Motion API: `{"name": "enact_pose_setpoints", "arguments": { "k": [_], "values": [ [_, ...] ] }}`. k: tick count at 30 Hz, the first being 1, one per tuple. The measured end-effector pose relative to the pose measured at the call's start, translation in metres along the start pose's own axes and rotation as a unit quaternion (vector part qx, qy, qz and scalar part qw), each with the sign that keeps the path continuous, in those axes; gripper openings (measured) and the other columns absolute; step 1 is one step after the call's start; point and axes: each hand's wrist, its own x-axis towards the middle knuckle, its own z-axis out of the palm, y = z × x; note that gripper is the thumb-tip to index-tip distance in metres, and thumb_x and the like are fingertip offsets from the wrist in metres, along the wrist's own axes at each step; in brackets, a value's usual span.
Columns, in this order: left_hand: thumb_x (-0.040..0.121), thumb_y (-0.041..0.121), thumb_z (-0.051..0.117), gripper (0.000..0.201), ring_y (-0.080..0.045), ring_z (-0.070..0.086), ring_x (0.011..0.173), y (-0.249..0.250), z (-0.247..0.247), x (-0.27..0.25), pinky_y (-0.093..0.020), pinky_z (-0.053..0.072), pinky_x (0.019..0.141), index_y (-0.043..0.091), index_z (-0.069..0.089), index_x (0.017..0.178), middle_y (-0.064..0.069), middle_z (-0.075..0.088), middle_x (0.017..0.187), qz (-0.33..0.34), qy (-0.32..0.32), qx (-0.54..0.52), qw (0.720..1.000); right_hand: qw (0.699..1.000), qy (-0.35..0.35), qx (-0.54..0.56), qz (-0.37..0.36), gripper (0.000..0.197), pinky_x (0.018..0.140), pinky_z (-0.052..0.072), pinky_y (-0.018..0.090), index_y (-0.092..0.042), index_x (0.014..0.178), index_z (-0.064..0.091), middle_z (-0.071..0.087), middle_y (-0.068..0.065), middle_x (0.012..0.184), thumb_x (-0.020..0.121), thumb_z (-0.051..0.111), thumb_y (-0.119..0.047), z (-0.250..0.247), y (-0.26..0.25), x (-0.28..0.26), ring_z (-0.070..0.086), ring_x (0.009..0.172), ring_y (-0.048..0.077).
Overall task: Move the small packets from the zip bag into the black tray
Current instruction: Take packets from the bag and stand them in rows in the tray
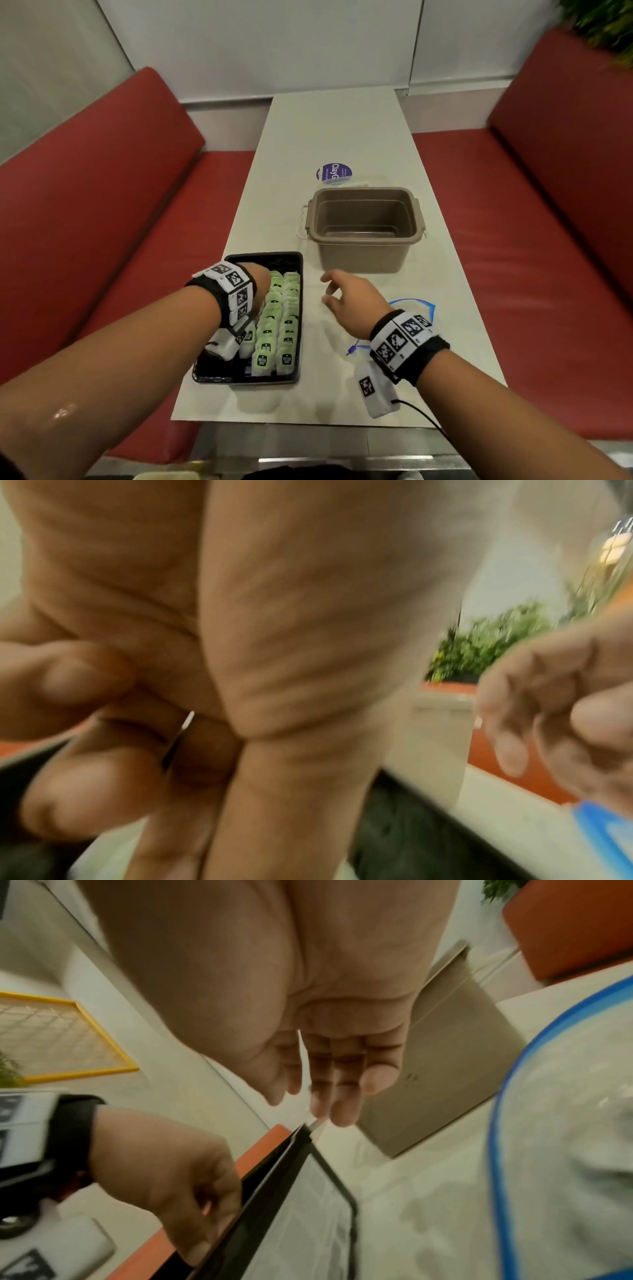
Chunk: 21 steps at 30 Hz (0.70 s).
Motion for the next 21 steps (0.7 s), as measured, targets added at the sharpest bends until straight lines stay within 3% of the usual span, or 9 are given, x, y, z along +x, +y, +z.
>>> {"name": "enact_pose_setpoints", "arguments": {
  "k": [2,3,7,11,13,16,18,21],
  "values": [
    [0.078,0.039,0.077,0.028,-0.020,0.063,0.074,0.008,-0.028,-0.031,-0.030,0.055,0.071,0.014,0.065,0.080,0.001,0.065,0.079,0.004,0.007,-0.037,0.999,0.999,0.035,0.006,0.010,0.026,0.079,0.045,0.024,-0.024,0.120,0.060,0.065,-0.008,0.104,0.095,0.056,-0.020,-0.016,0.019,-0.006,0.058,0.082,0.012],
    [0.081,0.039,0.076,0.027,-0.020,0.063,0.079,0.015,-0.040,-0.039,-0.032,0.056,0.076,0.016,0.064,0.079,0.000,0.067,0.084,0.023,0.022,-0.057,0.998,0.999,0.051,0.002,0.015,0.022,0.078,0.045,0.024,-0.024,0.116,0.063,0.065,-0.009,0.100,0.095,0.056,-0.020,-0.025,0.029,-0.010,0.057,0.079,0.011],
    [0.090,0.044,0.066,0.035,-0.021,0.063,0.103,0.054,-0.072,-0.055,-0.032,0.049,0.089,0.017,0.071,0.112,0.002,0.069,0.111,0.107,0.089,-0.110,0.984,0.995,0.082,-0.016,0.054,0.011,0.077,0.045,0.024,-0.022,0.099,0.067,0.067,-0.007,0.090,0.092,0.060,-0.017,-0.059,0.067,-0.024,0.060,0.080,0.014],
    [0.090,0.033,0.066,0.023,-0.016,0.064,0.100,0.125,-0.073,-0.049,-0.028,0.049,0.086,0.024,0.073,0.109,0.006,0.070,0.108,0.184,0.163,-0.236,0.940,0.994,0.031,-0.072,0.079,0.010,0.072,0.043,0.023,-0.024,0.087,0.067,0.066,-0.005,0.080,0.086,0.063,-0.015,-0.068,0.095,-0.036,0.061,0.080,0.018],
    [0.088,0.023,0.065,0.022,-0.015,0.068,0.092,0.161,-0.061,-0.037,-0.025,0.051,0.083,0.022,0.075,0.107,0.003,0.074,0.102,0.205,0.141,-0.297,0.922,0.992,-0.008,-0.101,0.077,0.012,0.071,0.042,0.024,-0.019,0.091,0.071,0.070,0.001,0.086,0.086,0.062,-0.016,-0.064,0.105,-0.040,0.063,0.084,0.023],
    [0.087,0.019,0.066,0.025,-0.023,0.067,0.099,0.203,-0.038,-0.017,-0.029,0.052,0.087,0.021,0.075,0.110,-0.004,0.073,0.107,0.164,0.114,-0.265,0.943,0.988,-0.054,-0.132,0.067,0.019,0.076,0.042,0.023,-0.017,0.100,0.074,0.074,0.006,0.099,0.088,0.059,-0.017,-0.059,0.121,-0.043,0.066,0.094,0.025],
    [0.090,0.019,0.063,0.026,-0.029,0.065,0.106,0.218,-0.022,-0.004,-0.034,0.051,0.092,0.017,0.072,0.114,-0.009,0.071,0.112,0.119,0.131,-0.233,0.956,0.981,-0.089,-0.159,0.066,0.027,0.086,0.044,0.023,-0.019,0.109,0.073,0.073,0.005,0.109,0.087,0.057,-0.015,-0.057,0.131,-0.043,0.065,0.103,0.023],
    [0.090,0.022,0.060,0.022,-0.031,0.064,0.105,0.225,-0.005,0.007,-0.036,0.049,0.088,0.016,0.069,0.109,-0.010,0.070,0.107,0.077,0.171,-0.240,0.952,0.971,-0.130,-0.187,0.075,0.039,0.096,0.046,0.026,-0.021,0.124,0.067,0.068,0.007,0.121,0.086,0.060,-0.018,-0.052,0.143,-0.044,0.062,0.113,0.024]
  ]
}}
